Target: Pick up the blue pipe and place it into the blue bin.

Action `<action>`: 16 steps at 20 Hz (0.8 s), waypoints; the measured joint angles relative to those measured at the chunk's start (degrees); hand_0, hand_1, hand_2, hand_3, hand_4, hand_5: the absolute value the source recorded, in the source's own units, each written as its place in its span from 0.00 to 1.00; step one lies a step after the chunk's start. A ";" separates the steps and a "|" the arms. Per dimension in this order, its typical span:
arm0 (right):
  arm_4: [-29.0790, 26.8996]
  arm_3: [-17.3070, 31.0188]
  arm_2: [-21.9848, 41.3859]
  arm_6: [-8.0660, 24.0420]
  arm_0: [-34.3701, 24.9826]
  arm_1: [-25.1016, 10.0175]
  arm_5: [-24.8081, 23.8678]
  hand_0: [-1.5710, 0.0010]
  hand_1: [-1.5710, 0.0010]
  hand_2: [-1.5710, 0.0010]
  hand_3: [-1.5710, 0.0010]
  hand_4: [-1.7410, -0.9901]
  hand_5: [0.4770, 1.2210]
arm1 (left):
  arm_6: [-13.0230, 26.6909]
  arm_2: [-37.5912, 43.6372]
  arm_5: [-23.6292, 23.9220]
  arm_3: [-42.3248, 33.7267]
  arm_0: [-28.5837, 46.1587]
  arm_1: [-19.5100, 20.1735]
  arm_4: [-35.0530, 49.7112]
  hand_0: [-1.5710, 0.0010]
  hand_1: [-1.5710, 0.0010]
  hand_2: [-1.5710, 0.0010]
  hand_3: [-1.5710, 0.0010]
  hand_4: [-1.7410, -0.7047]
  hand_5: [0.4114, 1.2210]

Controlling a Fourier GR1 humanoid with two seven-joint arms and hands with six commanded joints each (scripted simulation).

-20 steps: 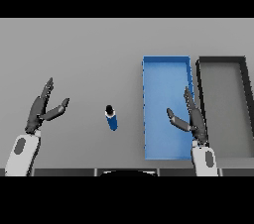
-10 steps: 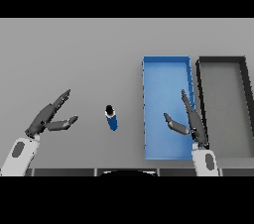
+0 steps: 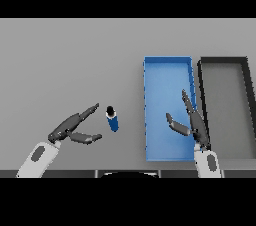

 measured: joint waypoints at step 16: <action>-0.25 -2.11 -0.40 1.24 2.17 -0.40 -0.11 1.00 1.00 1.00 1.00 0.56 0.25 | -5.90 -5.61 5.86 14.43 -7.59 -16.71 -9.66 1.00 1.00 1.00 1.00 0.53 0.12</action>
